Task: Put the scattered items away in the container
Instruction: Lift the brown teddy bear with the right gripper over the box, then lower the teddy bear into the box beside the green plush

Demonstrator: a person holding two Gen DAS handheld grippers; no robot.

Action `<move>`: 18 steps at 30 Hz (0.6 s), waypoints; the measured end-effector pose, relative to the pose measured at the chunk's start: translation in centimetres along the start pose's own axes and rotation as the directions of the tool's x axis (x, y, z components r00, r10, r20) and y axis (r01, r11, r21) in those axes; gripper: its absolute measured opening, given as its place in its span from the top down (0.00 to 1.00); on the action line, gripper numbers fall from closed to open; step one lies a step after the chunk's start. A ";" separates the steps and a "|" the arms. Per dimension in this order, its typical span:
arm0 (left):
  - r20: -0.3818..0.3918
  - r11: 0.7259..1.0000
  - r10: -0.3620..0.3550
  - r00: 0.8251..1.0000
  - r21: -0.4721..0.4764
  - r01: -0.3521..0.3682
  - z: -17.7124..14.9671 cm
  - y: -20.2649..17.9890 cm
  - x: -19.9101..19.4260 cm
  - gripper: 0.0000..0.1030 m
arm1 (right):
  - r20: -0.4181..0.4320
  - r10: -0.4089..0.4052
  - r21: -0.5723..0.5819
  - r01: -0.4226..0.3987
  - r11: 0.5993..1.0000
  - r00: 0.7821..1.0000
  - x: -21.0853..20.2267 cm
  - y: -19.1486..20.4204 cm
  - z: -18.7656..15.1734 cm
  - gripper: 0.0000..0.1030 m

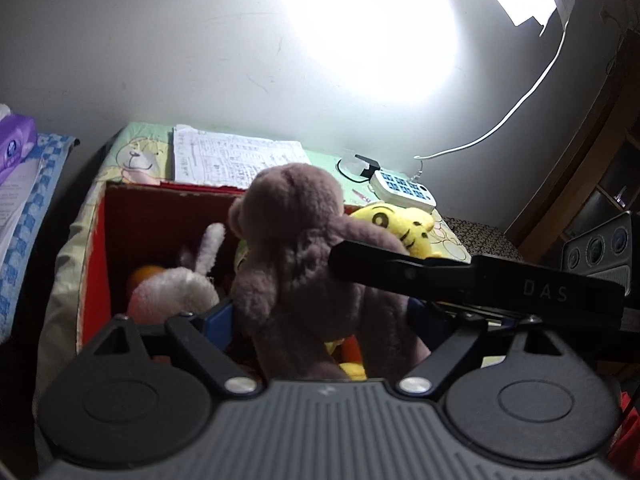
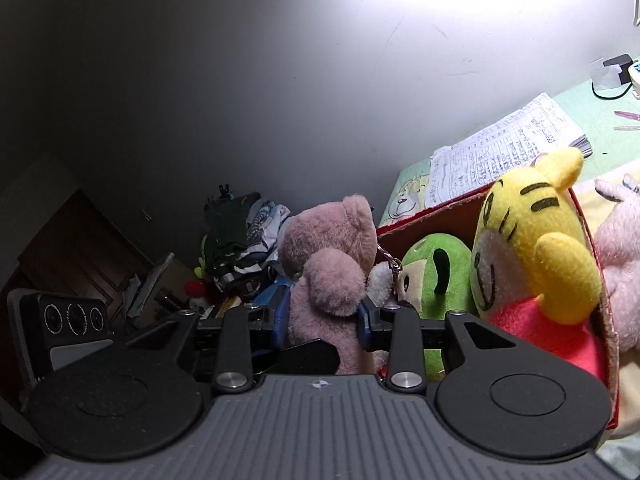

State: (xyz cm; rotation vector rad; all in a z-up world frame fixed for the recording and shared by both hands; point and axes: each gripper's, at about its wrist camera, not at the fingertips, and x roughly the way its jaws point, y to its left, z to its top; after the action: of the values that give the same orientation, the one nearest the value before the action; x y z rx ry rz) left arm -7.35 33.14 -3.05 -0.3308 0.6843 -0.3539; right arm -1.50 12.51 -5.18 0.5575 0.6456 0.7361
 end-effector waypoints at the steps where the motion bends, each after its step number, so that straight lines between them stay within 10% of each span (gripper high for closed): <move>1: -0.007 1.000 -0.003 1.000 -0.007 0.003 0.0 0.4 0.3 0.14 | -0.006 -0.009 -0.001 0.009 1.000 1.000 0.3 -0.1 -0.1 0.65; 18: -0.130 0.996 0.090 0.988 0.021 -0.088 -0.3 2.9 4.2 0.10 | -0.069 -0.174 -0.115 0.166 0.979 0.982 5.2 0.0 -0.7 0.71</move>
State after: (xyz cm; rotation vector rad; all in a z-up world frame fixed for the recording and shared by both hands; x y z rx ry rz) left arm -3.90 33.89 -6.74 -0.2634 0.8215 -0.2977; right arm 0.96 16.60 -7.38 0.3692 0.7124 0.6300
